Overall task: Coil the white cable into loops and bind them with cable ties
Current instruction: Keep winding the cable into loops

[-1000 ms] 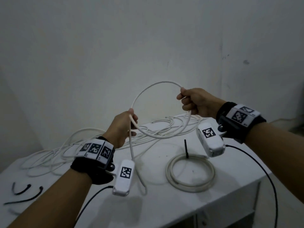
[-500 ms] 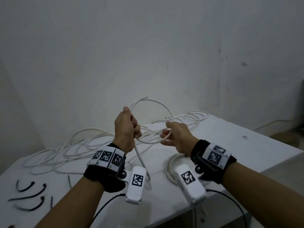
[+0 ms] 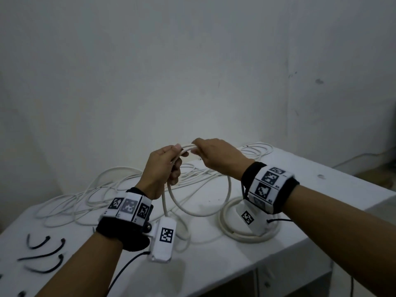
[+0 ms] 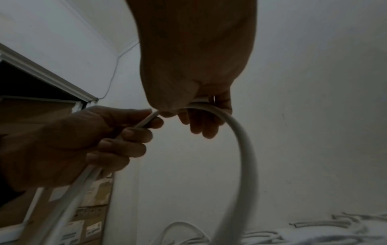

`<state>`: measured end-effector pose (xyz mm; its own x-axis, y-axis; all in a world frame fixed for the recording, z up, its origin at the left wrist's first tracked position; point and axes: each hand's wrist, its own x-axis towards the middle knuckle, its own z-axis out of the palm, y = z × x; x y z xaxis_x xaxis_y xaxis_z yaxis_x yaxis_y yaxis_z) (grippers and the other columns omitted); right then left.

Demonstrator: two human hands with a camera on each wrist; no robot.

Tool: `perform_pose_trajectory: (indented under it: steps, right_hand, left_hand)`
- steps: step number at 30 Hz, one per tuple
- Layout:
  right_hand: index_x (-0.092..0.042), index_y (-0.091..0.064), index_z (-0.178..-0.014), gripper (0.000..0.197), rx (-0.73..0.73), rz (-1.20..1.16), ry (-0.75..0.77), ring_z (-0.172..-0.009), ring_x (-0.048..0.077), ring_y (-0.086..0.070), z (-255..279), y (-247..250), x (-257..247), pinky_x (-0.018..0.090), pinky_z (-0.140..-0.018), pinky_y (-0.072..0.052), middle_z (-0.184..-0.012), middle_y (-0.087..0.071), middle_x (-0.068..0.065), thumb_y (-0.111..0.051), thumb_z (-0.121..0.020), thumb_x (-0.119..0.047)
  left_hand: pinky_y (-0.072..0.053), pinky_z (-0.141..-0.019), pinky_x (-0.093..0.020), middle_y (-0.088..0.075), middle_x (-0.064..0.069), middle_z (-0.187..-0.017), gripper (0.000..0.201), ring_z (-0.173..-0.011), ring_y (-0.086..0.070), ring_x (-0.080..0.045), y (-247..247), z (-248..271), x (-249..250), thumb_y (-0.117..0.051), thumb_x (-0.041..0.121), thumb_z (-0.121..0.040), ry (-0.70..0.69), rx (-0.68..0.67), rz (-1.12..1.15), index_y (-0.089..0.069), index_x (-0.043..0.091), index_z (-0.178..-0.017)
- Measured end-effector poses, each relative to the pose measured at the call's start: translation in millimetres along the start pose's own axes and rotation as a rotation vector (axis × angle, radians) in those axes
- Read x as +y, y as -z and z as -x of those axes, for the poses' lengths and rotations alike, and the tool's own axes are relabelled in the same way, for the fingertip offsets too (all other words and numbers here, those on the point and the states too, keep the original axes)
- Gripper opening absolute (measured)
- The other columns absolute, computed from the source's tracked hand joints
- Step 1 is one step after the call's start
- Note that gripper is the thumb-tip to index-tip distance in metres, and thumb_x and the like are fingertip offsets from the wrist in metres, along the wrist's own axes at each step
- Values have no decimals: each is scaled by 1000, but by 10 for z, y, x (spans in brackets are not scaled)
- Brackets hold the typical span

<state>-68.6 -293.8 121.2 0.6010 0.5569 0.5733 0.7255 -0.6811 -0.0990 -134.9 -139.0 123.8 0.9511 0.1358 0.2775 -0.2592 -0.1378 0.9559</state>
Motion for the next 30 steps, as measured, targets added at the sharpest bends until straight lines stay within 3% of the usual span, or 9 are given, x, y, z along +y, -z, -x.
perform_pose_trajectory:
  steps: [4,7,9,13,15,17,20,25,30]
  right_hand:
    - [-4,-54,-102,37,61,-236,-174,-68,37,-62,85,-38,120,42,-59,-49,-81,-62,17,-31,-103,-34]
    - [-4,-54,-94,37,36,-423,-259,-54,31,-64,122,-86,100,35,-47,-49,-71,-55,7,-33,-102,-33]
    - [-2,-54,-92,36,44,-430,-272,-57,30,-62,93,-121,76,38,-52,-46,-69,-53,4,-35,-103,-30]
    - [-12,-47,-85,26,57,-282,-179,-70,23,-45,28,-151,69,30,-60,-26,-70,-50,2,-35,-103,-26]
    - [-13,-49,-89,24,44,-248,-125,-72,23,-46,7,-159,33,34,-64,-33,-78,-53,5,-34,-103,-26]
    - [-9,-54,-94,26,58,-248,-99,-75,23,-47,-21,-163,-42,36,-68,-36,-80,-53,6,-34,-102,-25]
    - [-2,-59,-101,34,59,-348,-125,-72,20,-45,-63,-153,-129,31,-64,-32,-77,-52,6,-34,-102,-25]
    - [-4,-65,-105,27,-135,-1168,-444,-64,15,-58,79,-56,-95,24,-55,-41,-77,-63,5,-48,-97,-23]
    - [-6,-64,-104,15,-264,-1416,-492,-64,14,-63,110,-74,-47,21,-54,-48,-77,-65,4,-54,-93,-12]
  left_hand:
    - [-52,-48,-30,-64,-12,-74,31,-54,-58,-22,110,8,-28,-46,23,-101,-13,40,96,-66,1,-93]
    - [-56,-54,-34,-66,-18,-83,29,-59,-62,-26,123,21,-69,-43,17,-101,-6,4,94,-66,-1,-98]
    - [-57,-57,-36,-66,-21,-86,28,-62,-63,-29,109,35,-63,-40,10,-100,17,-27,78,-65,-3,-101]
    - [-59,-62,-40,-68,-21,-85,32,-67,-67,-33,140,16,45,-35,-1,-89,98,-56,-38,-65,-3,-99]
    - [-56,-55,-36,-63,-17,-73,30,-56,-60,-28,138,-14,98,-37,0,-87,109,-41,-55,-66,-2,-95]
    - [-41,-42,-25,-46,-5,-57,29,-43,-42,-17,97,-41,111,-40,13,-95,97,-20,-65,-66,1,-94]
    - [-20,-37,-17,-31,9,-46,31,-37,-24,-7,51,-74,57,-44,26,-101,54,48,-71,-66,5,-93]
    - [-18,-36,-14,-30,10,-45,25,-36,-22,-5,189,-82,-9,-50,21,-98,59,141,-23,-67,3,-93]
    - [-19,-35,-14,-30,9,-44,20,-36,-22,-5,237,-72,-6,-53,18,-95,63,162,8,-63,9,-80]
